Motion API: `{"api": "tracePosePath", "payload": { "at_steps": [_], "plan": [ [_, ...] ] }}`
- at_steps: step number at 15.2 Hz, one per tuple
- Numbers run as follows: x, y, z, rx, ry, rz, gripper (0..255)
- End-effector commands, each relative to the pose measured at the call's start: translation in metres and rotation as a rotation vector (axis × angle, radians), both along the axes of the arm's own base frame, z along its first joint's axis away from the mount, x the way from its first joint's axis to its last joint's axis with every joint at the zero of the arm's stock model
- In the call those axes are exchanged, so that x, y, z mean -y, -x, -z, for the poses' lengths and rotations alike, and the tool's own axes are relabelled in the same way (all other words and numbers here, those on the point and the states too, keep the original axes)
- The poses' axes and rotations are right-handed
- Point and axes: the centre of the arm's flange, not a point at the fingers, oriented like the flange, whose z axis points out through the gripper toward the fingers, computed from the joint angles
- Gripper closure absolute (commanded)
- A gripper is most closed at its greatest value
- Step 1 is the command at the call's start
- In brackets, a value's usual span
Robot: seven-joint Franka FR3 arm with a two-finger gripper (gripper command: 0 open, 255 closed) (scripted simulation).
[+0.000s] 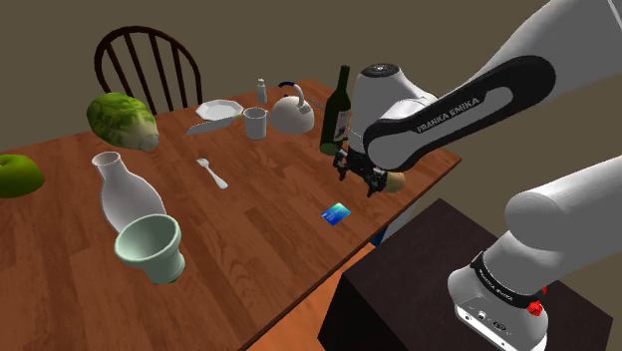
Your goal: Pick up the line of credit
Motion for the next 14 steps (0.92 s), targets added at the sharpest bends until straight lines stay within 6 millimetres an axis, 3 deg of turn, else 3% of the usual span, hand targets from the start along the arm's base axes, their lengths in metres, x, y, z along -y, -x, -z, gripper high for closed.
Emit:
{"api": "tracePosePath", "payload": {
  "at_steps": [1, 3, 12, 13, 14],
  "plan": [
    [-0.006, -0.009, 0.028, -0.005, 0.001, 0.094, 0],
    [-0.008, -0.016, 0.048, -0.012, 0.006, 0.161, 0],
    [-0.008, -0.016, 0.088, -0.012, 0.006, 0.161, 0],
    [-0.008, -0.015, 0.088, -0.012, 0.006, 0.161, 255],
    [-0.008, -0.015, 0.088, -0.012, 0.006, 0.161, 255]
  ]
}}
